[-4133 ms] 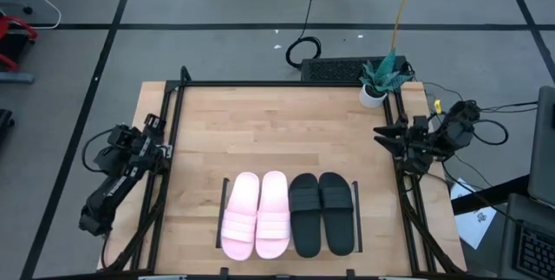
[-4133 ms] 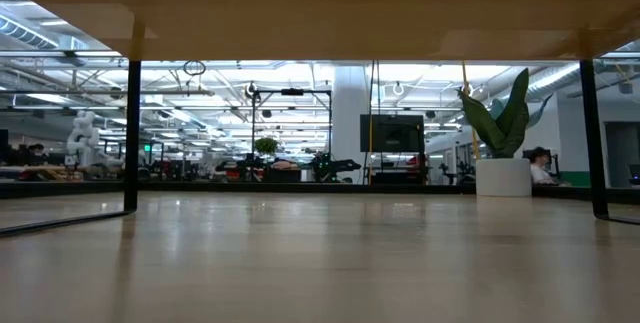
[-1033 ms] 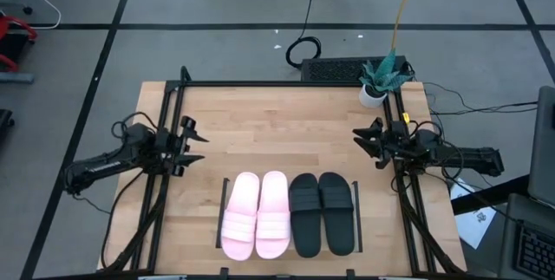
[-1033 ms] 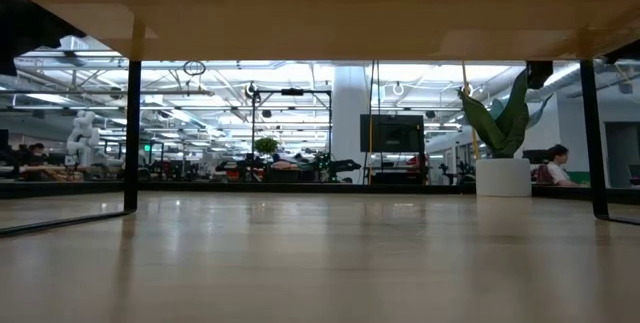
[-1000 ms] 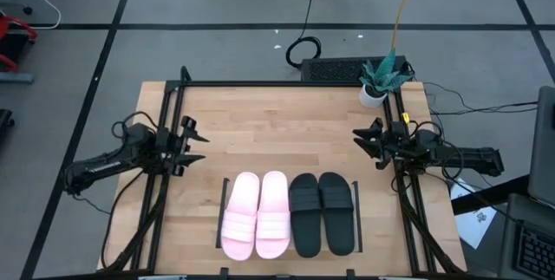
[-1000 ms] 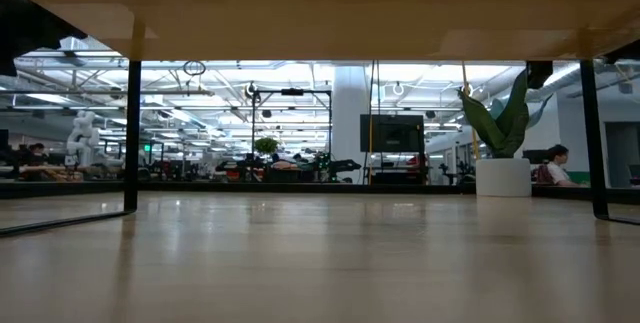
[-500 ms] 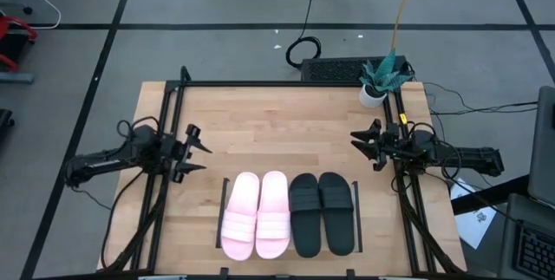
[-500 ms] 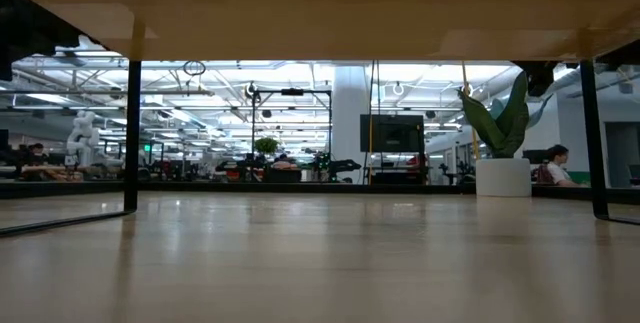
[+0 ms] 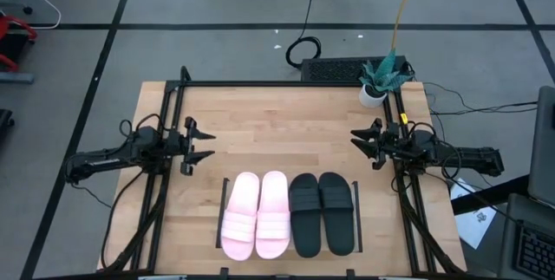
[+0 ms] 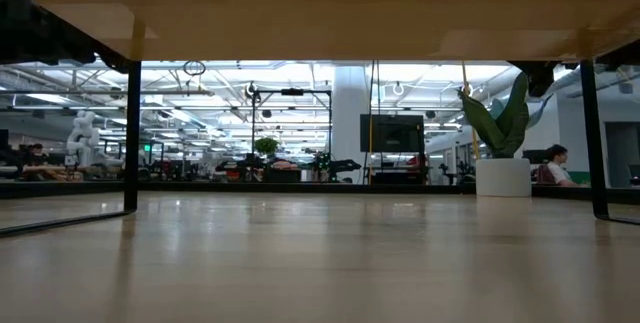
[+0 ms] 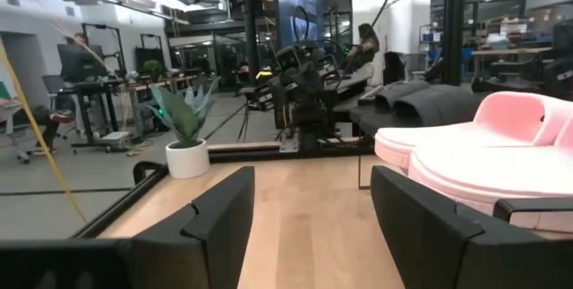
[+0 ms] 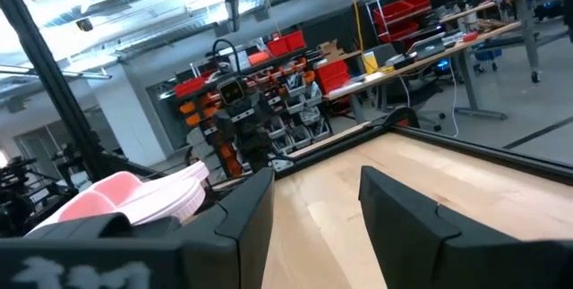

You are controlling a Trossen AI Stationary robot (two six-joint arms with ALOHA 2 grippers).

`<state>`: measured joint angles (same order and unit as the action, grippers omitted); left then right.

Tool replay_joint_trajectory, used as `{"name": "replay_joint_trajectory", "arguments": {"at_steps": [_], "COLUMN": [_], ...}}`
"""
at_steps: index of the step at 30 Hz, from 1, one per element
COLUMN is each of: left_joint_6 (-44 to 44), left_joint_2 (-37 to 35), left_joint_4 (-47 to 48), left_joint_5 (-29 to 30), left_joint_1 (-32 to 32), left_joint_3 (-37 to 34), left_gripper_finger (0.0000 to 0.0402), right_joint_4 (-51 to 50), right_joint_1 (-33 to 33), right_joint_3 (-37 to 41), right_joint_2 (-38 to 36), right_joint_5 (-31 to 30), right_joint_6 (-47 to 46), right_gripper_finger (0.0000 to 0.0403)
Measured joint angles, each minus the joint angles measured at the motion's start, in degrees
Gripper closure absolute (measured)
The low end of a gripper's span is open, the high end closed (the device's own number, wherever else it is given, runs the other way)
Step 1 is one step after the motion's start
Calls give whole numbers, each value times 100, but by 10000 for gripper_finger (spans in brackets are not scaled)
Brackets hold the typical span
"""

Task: Pick and place slides into the shelf
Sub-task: Return to Home Position

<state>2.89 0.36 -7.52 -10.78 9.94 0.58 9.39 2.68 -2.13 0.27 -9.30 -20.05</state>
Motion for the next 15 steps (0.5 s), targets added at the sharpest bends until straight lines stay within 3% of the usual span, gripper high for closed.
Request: {"name": "replay_joint_trajectory", "arguments": {"at_steps": [7,15], "left_joint_6": [82,-511], "left_joint_2": [2,1], "left_joint_4": [164,179], "left_joint_5": [30,30], "left_joint_1": [-76,-81], "left_joint_3": [0,0], "left_gripper_finger": [174,174], "right_joint_4": [-57,-66], "right_joint_1": [0,0], "right_joint_3": [-2,0], "right_joint_2": [0,0], "right_joint_5": [6,10], "right_joint_6": [302,98], "right_gripper_finger": [245,245]}}
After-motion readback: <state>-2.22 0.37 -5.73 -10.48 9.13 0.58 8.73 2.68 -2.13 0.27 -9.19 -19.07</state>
